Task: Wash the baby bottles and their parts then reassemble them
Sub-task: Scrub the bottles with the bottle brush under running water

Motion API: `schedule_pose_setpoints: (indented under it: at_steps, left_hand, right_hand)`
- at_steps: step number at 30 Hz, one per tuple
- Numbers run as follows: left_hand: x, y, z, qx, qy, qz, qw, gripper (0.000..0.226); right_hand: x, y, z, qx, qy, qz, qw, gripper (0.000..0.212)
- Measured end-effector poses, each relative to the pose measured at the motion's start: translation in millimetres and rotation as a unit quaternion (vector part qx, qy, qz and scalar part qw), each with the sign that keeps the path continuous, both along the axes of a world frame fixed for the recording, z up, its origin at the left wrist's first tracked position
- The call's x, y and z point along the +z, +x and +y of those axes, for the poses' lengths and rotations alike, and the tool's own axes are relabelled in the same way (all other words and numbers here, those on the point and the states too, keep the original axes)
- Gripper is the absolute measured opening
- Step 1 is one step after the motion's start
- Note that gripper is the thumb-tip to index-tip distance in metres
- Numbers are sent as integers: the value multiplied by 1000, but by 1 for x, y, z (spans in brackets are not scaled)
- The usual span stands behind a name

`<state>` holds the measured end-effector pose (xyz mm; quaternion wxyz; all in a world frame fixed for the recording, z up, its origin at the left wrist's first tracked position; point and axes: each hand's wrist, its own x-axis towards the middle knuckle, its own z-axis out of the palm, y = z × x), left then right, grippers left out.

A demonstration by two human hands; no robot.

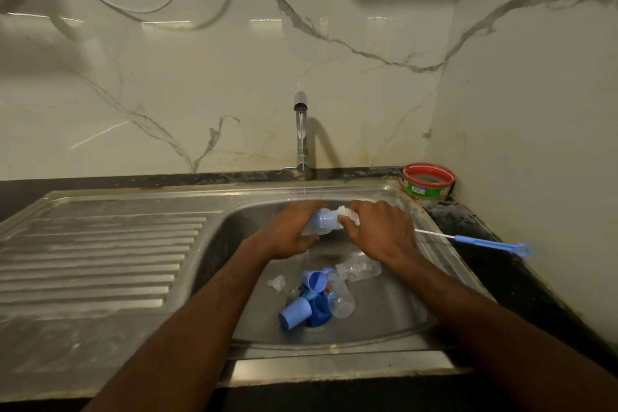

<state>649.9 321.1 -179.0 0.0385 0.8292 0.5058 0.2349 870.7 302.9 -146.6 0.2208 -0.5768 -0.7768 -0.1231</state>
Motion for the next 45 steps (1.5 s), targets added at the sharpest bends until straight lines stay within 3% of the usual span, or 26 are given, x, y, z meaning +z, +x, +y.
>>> schedule_pose_setpoints:
  at_steps: [3,5,9,11,14,20,25,27,32,35,38,41,45]
  left_hand:
    - [11,-5,3,39,127,76,988,63]
    - [9,-9,6,41,153,99,982,69]
    - [-5,-6,7,-15,16,32,999,88]
    - [-4,2,2,-21,-53,34,998,72]
    - [-2,8,-1,-17,-67,95,993,57]
    - [3,9,-3,-30,-71,83,994,53]
    - [5,2,-4,-33,-109,51,992,68]
    - [10,4,-6,-23,-93,39,995,64]
    - [17,8,-6,28,65,62,996,66]
    - [5,5,-2,-9,47,36,998,79]
    - [2,11,-5,-49,-11,-5,999,89]
    - [5,17,-6,-59,-75,10,995,72]
    - [15,8,-5,7,51,74,996,62]
  right_hand:
    - [-3,-5,-1,48,-59,8,997,35]
    - [-2,-7,-3,91,-84,21,992,31]
    - [2,-5,-5,77,-6,-25,997,36]
    - [4,-3,-5,52,-7,-15,999,34]
    - [4,0,-5,22,-41,0,999,33]
    - [-4,-4,-5,12,-25,-15,999,37]
    - [3,5,4,97,-28,-60,993,34]
    - [2,8,5,89,-8,-45,995,37]
    - [3,-3,-4,49,-38,-3,998,35]
    - [2,-4,-5,80,-1,-42,996,34]
    - [-1,0,-4,50,23,-43,998,39]
    - [-3,2,0,-4,-3,-16,1000,43]
    - [1,0,-2,-11,-89,29,996,42]
